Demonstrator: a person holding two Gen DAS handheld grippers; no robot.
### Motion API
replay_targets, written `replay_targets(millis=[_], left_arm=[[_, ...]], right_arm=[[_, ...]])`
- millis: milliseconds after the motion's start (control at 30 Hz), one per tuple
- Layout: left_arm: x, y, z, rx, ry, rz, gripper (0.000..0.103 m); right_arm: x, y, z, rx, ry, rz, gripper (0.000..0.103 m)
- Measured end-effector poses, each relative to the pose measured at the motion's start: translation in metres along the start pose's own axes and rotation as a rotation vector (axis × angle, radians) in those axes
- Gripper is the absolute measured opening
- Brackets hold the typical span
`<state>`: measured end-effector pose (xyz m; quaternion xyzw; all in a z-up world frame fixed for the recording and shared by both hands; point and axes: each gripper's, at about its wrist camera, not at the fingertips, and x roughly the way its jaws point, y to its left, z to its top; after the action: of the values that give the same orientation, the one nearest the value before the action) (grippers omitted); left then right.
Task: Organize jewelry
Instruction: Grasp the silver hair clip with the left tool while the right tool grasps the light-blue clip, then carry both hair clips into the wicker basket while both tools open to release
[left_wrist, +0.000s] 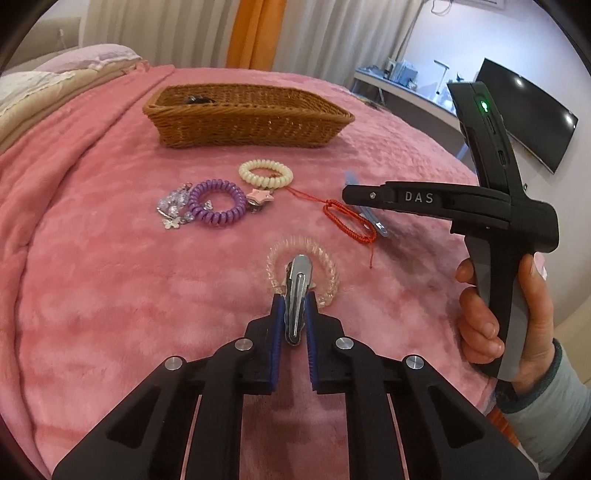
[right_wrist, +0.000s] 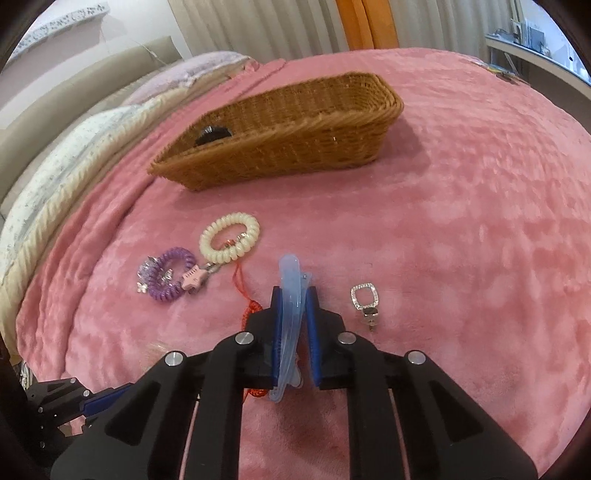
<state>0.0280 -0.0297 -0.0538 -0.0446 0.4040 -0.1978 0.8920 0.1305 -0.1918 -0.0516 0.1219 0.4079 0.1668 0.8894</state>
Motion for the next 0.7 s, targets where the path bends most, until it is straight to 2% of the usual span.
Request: replay_targets(millis=[67, 100, 200, 400, 567, 633, 667, 700], left_arm=[[-0.007, 0.002, -0.001, -0.013, -0.024, -0.007, 0.009], [-0.013, 0.004, -0.001, -0.022, -0.043, -0.016, 0.001], [-0.022, 0.011, 0.000, -0.052, -0.062, -0.006, 0.001], [-0.020, 0.029, -0.002, -0.100, -0.045, 0.028, 0.001], [-0.026, 0.045, -0.007, -0.164, -0.075, 0.048, 0.002], [-0.023, 0.047, -0.010, -0.161, -0.068, 0.061, 0.005], [-0.022, 0.046, -0.011, -0.155, -0.058, 0.065, 0.010], [-0.020, 0.045, -0.014, -0.147, -0.045, 0.057, 0.025]], right_arm=[[-0.006, -0.004, -0.001, 0.010, -0.027, 0.014, 0.011], [-0.008, -0.005, -0.001, 0.015, -0.034, 0.017, 0.011], [-0.007, -0.006, -0.001, 0.023, -0.036, 0.019, 0.011], [-0.004, -0.002, -0.003, -0.002, -0.023, 0.014, 0.011], [0.000, -0.002, -0.004, -0.002, -0.010, 0.013, 0.011], [0.001, -0.001, -0.004, -0.006, -0.008, 0.012, 0.011], [0.001, -0.001, -0.005, -0.008, -0.007, 0.012, 0.011], [0.001, -0.001, -0.005, -0.008, -0.005, 0.012, 0.011]])
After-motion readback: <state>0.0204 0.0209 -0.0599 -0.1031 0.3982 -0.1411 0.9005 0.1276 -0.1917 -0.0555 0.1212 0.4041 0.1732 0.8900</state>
